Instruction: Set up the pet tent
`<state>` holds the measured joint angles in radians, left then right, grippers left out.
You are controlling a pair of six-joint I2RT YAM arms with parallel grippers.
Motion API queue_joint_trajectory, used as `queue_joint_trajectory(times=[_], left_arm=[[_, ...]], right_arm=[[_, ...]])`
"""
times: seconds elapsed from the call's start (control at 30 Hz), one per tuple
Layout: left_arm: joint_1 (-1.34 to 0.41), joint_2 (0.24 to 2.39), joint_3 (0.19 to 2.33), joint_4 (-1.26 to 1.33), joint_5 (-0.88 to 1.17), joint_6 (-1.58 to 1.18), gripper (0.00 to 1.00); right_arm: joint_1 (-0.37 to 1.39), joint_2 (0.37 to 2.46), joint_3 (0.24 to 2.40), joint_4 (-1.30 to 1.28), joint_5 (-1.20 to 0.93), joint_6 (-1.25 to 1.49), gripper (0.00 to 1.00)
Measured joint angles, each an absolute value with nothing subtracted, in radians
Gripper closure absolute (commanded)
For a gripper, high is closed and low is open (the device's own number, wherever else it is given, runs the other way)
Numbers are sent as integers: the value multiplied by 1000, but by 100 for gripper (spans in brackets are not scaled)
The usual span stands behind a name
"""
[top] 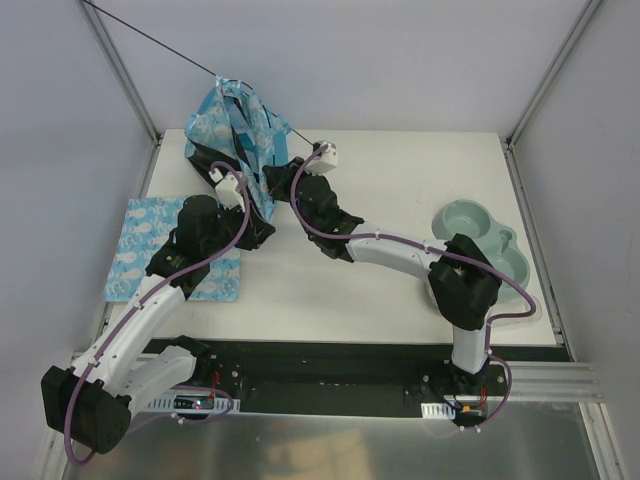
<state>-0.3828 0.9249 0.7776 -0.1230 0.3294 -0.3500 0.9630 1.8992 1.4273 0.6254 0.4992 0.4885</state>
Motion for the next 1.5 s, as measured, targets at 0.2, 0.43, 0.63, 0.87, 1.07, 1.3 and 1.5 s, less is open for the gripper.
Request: queue_joint_trajectory(times=[0.2, 0.43, 0.63, 0.87, 1.07, 1.3, 1.5], left_arm=[[-377, 923, 779, -126, 342, -342, 100], [-377, 923, 784, -129, 343, -324, 100], [-377, 922, 795, -130, 343, -319, 100], [-377, 922, 796, -132, 344, -316, 100], [-377, 922, 796, -133, 344, -313, 100], [-377, 922, 798, -143, 344, -302, 100], [-371, 922, 798, -147, 350, -299, 100]], right_arm=[[963, 1899, 1427, 625, 493, 509, 100], [955, 1899, 1427, 638, 471, 516, 100], [941, 1899, 1427, 669, 436, 507, 100], [932, 1900, 1427, 685, 406, 492, 100], [932, 1919, 1427, 718, 404, 481, 100], [932, 1958, 1427, 757, 405, 472, 100], [933, 1975, 1433, 776, 407, 466, 100]])
